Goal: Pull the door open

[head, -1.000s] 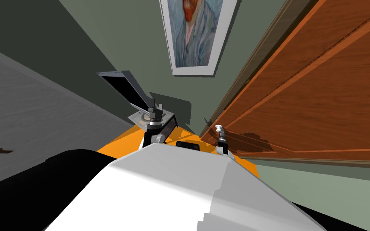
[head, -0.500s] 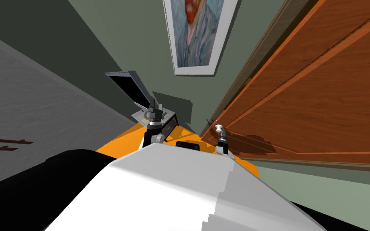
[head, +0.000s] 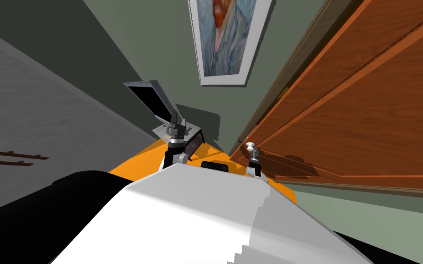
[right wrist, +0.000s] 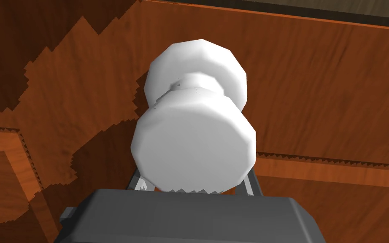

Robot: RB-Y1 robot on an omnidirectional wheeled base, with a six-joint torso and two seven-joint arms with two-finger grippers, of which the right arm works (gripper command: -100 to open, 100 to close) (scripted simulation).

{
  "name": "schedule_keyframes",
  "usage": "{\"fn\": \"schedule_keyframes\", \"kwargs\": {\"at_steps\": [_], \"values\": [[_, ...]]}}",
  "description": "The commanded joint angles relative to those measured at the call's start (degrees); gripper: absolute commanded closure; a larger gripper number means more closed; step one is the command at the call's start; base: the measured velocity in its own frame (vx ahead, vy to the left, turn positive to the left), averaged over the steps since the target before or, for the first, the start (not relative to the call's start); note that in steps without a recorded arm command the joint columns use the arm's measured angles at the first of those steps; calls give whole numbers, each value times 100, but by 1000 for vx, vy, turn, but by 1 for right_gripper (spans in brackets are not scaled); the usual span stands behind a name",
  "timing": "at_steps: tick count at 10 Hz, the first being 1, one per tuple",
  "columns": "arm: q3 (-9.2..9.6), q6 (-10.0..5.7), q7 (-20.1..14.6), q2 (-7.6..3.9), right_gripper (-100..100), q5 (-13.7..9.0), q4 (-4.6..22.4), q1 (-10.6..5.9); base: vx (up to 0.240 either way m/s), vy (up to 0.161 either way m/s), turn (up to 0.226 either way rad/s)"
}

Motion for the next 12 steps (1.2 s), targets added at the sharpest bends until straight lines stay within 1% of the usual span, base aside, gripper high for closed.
{"fn": "schedule_keyframes", "kwargs": {"at_steps": [1,2,3,4,5,6,7,8,9,10,11,12], "values": [[108,14,-286,65,100,-95,-63,-15,-58,-13,68],[108,14,-345,65,100,-95,-63,-15,-36,1,48],[148,23,-570,59,100,-198,-65,-17,-44,-8,46],[148,23,-584,59,100,-198,-65,-17,-41,-15,38],[188,31,-799,54,100,-300,-68,-18,-48,-16,66],[188,31,-824,54,100,-300,-68,-18,-37,-14,50],[228,40,-1035,49,100,-402,-71,-19,-39,-14,89],[228,40,-1064,49,100,-402,-71,-19,-40,-13,27],[268,48,-1286,43,100,-504,-73,-20,-52,-11,81],[307,57,-1437,38,100,-605,-76,-21,-75,-14,84],[307,57,-1544,38,100,-605,-76,-21,-64,-15,53],[346,65,-1742,33,100,-705,-78,-23,-56,-18,85]]}}
